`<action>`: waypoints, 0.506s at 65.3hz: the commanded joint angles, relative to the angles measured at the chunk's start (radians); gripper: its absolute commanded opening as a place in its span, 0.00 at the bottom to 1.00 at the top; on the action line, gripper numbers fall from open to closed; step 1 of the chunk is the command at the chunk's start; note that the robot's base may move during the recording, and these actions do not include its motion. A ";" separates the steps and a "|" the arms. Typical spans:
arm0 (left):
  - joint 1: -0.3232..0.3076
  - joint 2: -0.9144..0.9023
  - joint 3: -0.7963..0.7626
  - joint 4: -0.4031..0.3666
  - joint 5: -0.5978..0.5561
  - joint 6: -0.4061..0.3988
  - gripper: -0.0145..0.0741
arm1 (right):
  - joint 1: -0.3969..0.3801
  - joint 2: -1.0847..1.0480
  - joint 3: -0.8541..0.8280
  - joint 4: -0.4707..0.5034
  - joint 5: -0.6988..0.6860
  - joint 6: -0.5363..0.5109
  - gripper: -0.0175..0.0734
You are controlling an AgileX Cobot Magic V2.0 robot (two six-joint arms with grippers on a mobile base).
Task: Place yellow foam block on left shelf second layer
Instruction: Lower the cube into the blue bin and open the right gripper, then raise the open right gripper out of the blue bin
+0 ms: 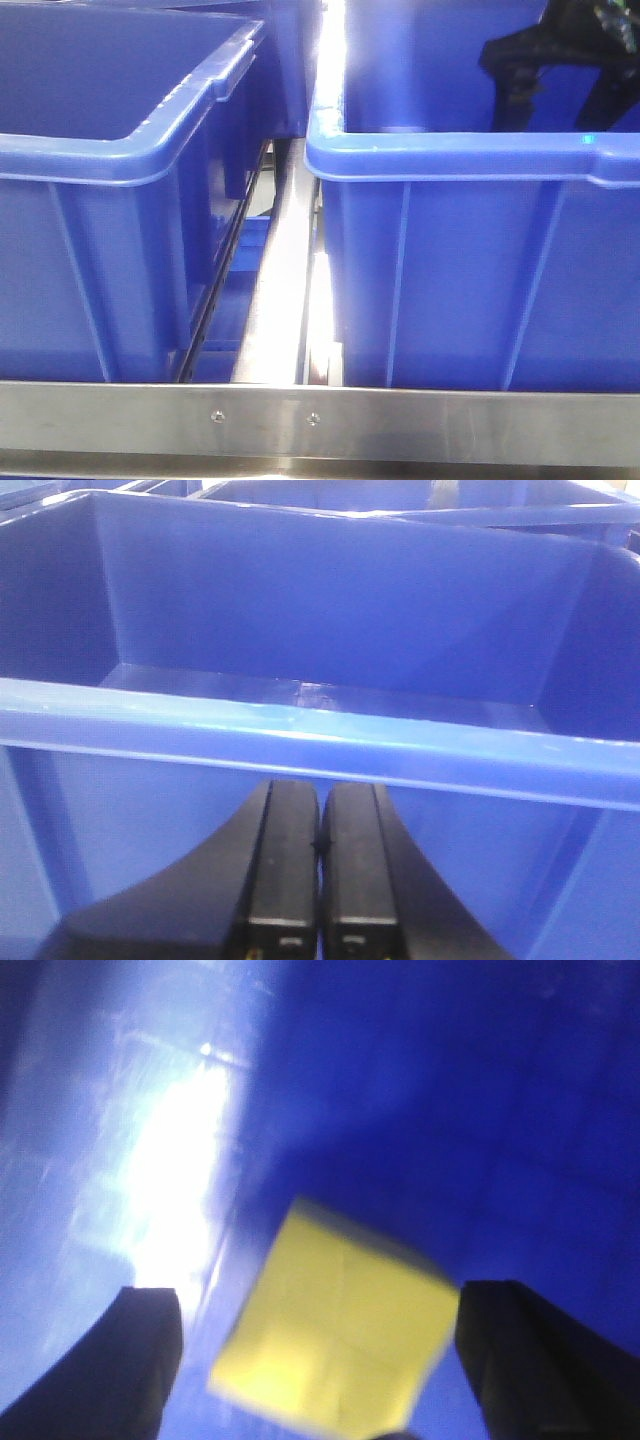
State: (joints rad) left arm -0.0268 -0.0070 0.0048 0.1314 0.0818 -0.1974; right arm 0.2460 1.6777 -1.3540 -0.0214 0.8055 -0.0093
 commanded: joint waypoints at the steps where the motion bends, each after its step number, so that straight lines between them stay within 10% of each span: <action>1: -0.003 0.008 0.026 -0.002 -0.088 -0.004 0.32 | 0.000 -0.089 -0.040 -0.002 0.000 -0.004 0.85; 19: -0.003 0.008 0.026 -0.002 -0.088 -0.004 0.32 | 0.000 -0.321 0.104 -0.002 -0.059 -0.003 0.26; 33: -0.003 0.008 0.026 -0.002 -0.088 -0.004 0.32 | 0.000 -0.516 0.313 -0.002 -0.148 -0.004 0.25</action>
State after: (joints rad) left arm -0.0268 -0.0070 0.0048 0.1314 0.0818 -0.1974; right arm 0.2460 1.2574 -1.0852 -0.0214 0.7512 -0.0074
